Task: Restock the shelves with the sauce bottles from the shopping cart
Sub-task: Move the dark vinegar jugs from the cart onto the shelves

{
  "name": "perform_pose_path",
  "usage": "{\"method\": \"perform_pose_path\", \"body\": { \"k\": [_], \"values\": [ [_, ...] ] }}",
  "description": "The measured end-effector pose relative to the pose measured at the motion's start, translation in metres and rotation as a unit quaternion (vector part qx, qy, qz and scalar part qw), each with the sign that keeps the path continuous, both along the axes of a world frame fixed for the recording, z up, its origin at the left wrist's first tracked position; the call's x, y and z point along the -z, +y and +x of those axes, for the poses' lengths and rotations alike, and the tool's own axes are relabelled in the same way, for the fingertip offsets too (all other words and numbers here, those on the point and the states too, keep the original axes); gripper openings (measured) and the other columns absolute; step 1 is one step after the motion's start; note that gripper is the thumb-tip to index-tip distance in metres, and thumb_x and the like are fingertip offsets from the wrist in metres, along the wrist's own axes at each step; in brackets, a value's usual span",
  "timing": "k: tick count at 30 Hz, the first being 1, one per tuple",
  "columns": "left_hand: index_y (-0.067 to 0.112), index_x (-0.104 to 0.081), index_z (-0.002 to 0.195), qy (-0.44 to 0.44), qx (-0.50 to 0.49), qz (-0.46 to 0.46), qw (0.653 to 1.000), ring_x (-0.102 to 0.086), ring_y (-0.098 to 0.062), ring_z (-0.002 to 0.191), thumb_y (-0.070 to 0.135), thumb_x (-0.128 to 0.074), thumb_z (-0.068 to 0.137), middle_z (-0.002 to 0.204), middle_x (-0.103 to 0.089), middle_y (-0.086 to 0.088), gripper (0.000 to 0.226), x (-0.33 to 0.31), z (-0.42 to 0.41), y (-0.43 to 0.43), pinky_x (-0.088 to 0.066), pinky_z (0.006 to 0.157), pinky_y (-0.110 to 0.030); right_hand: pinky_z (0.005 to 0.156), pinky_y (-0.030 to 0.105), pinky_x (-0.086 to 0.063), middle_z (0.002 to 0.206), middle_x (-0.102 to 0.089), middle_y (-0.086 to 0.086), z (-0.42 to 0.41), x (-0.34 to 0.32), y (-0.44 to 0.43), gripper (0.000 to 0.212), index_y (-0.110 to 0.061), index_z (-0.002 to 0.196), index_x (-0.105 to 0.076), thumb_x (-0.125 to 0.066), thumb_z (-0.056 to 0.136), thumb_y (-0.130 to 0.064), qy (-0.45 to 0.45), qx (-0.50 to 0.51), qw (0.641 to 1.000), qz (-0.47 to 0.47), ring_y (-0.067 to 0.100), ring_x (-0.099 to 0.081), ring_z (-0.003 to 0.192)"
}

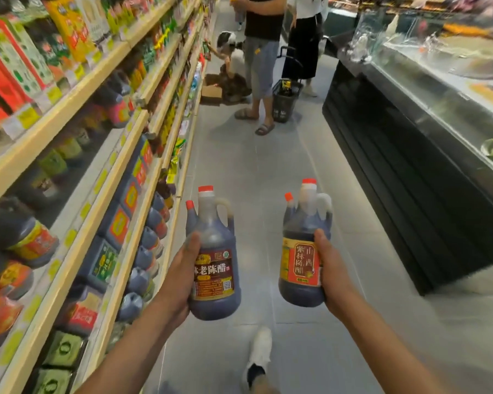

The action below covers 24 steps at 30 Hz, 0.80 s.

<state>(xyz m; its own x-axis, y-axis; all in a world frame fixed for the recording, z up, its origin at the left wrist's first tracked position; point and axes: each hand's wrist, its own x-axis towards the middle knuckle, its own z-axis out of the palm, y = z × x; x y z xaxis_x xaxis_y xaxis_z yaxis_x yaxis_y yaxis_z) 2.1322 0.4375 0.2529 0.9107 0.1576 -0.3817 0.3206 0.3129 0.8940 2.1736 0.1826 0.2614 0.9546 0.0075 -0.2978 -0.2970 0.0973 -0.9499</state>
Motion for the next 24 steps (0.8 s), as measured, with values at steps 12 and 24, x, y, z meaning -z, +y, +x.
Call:
{"method": "perform_pose_path", "body": {
  "k": [12,24],
  "values": [
    [0.026,-0.057,0.132,0.051,-0.099,-0.020,0.994,-0.069,-0.024,0.108,0.088,-0.052,0.069,0.119,-0.072,-0.005,0.089,0.006,0.185,0.045,-0.051,0.101,-0.051,0.079,0.042,-0.059,0.088,-0.077,0.008,0.222,0.009,0.059,0.047,-0.021,0.103,-0.066,-0.055,0.083,-0.061,0.016,-0.082,0.997,0.003,0.025,-0.075,0.080],
    [0.032,-0.058,0.134,0.048,-0.143,-0.025,0.988,-0.071,-0.024,0.111,0.085,-0.042,0.077,0.121,-0.073,-0.008,0.079,0.020,0.313,0.175,-0.051,0.104,-0.049,0.093,0.057,-0.055,0.103,-0.075,0.020,0.385,0.021,0.215,0.103,-0.014,0.118,-0.066,-0.073,0.045,-0.086,0.036,-0.167,0.985,-0.021,0.040,-0.071,0.095]
  ]
}}
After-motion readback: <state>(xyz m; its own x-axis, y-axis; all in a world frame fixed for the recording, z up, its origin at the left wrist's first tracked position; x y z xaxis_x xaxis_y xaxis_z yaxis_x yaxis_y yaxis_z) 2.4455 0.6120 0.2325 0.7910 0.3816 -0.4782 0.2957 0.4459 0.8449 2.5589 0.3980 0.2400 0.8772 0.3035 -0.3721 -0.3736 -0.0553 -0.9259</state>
